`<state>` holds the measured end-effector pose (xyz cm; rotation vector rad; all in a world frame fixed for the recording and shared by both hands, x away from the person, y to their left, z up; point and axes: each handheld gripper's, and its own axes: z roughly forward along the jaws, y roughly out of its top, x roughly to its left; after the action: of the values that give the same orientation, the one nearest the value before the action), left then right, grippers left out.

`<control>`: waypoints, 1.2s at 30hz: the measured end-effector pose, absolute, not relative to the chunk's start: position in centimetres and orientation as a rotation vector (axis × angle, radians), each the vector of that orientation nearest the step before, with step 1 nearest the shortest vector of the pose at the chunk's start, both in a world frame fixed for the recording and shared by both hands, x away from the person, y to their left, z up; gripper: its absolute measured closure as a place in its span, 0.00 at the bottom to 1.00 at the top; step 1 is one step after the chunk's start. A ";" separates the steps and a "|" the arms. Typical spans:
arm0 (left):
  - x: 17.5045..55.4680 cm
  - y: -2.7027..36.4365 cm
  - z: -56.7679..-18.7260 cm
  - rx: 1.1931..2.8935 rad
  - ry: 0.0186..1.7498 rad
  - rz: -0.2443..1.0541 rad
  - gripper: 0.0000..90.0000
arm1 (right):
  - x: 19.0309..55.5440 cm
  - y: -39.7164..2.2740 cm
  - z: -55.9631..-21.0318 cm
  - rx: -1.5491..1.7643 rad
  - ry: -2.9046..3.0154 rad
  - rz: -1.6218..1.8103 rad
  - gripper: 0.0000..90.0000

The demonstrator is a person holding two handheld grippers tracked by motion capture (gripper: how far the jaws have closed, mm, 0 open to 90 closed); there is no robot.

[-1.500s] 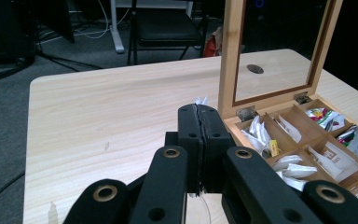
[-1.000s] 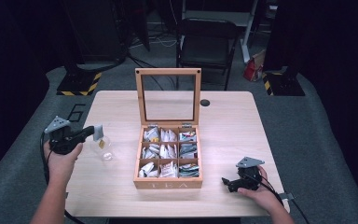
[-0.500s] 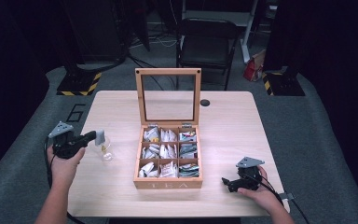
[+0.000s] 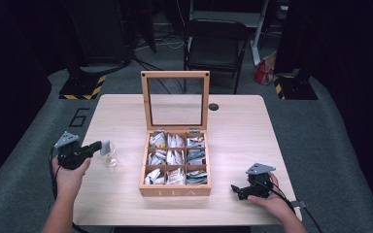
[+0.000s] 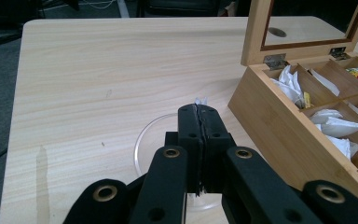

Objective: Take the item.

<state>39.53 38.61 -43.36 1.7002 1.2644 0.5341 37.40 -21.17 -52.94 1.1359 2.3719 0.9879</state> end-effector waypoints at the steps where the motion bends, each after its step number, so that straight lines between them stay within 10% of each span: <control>1: 39.5 38.6 -43.5 1.701 1.267 0.533 0.99 | 37.4 -21.2 -52.9 1.135 2.372 0.989 0.00; 16: 39.4 38.4 -43.8 1.723 1.264 0.523 0.98 | 37.4 -21.2 -52.9 1.130 2.375 0.990 0.00; 36: 39.2 37.6 -42.7 1.722 1.248 0.529 0.68 | 37.5 -21.2 -52.9 1.127 2.376 0.989 0.00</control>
<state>39.24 37.57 -42.66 1.7224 1.2480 0.5291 37.46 -21.21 -52.93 1.1273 2.3762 0.9887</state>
